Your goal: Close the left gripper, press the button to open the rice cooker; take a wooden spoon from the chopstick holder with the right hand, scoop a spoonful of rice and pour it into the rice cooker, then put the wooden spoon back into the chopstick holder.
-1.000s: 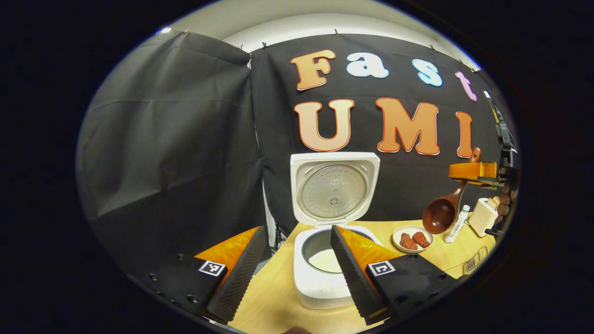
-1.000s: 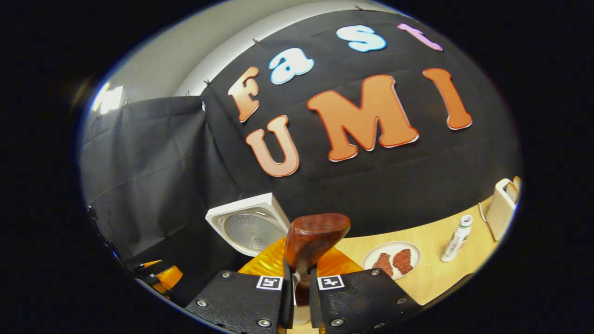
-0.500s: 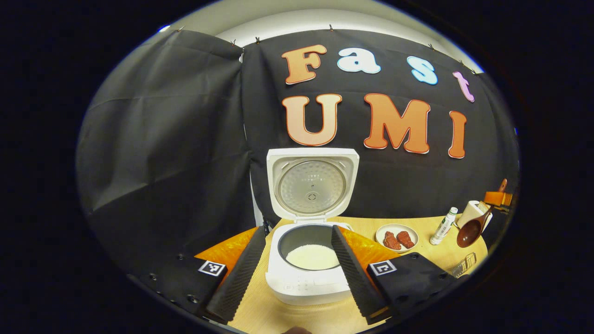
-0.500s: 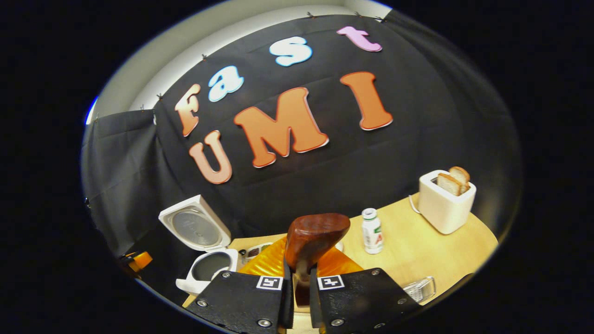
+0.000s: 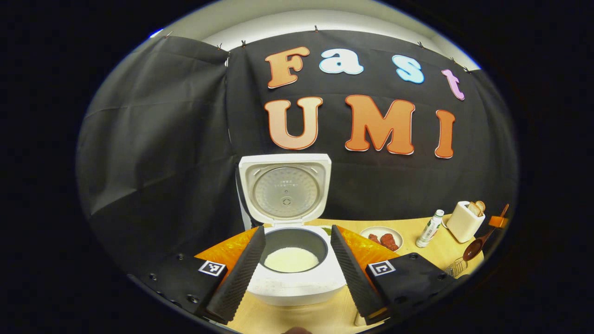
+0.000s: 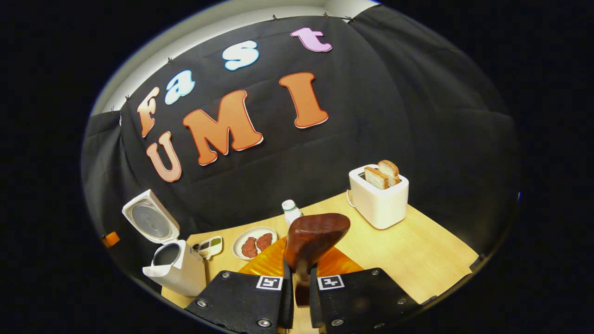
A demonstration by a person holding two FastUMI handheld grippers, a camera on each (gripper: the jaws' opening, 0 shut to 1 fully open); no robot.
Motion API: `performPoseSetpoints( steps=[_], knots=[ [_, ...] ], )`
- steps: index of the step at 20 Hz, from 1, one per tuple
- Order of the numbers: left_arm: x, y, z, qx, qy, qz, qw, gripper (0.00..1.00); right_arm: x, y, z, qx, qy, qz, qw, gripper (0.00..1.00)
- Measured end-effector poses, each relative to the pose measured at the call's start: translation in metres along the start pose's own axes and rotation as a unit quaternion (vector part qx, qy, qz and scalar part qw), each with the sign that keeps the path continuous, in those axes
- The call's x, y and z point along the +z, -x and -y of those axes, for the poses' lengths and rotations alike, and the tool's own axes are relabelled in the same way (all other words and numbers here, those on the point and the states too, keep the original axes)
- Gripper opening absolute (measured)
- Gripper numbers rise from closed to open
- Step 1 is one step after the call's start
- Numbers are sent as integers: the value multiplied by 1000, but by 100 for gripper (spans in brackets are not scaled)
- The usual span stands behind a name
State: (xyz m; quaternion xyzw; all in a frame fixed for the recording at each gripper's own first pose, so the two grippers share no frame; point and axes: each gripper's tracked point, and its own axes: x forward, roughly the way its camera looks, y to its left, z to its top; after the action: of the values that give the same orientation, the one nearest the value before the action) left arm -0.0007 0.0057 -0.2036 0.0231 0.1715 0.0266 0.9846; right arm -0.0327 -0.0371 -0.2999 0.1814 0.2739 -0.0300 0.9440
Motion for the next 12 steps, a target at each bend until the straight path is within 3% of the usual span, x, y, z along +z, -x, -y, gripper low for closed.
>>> performPoseSetpoints(
  steps=[6, 12],
  knots=[
    [11, 9, 19, 6, -4, 9, 1000, 96, -27, -20, 33, -3, 7, -15, 1000, 15],
    [25, 15, 12, 28, -15, 23, 999, 96, -64, -43, 59, -9, -34, -48, 998, 18]
  ],
)
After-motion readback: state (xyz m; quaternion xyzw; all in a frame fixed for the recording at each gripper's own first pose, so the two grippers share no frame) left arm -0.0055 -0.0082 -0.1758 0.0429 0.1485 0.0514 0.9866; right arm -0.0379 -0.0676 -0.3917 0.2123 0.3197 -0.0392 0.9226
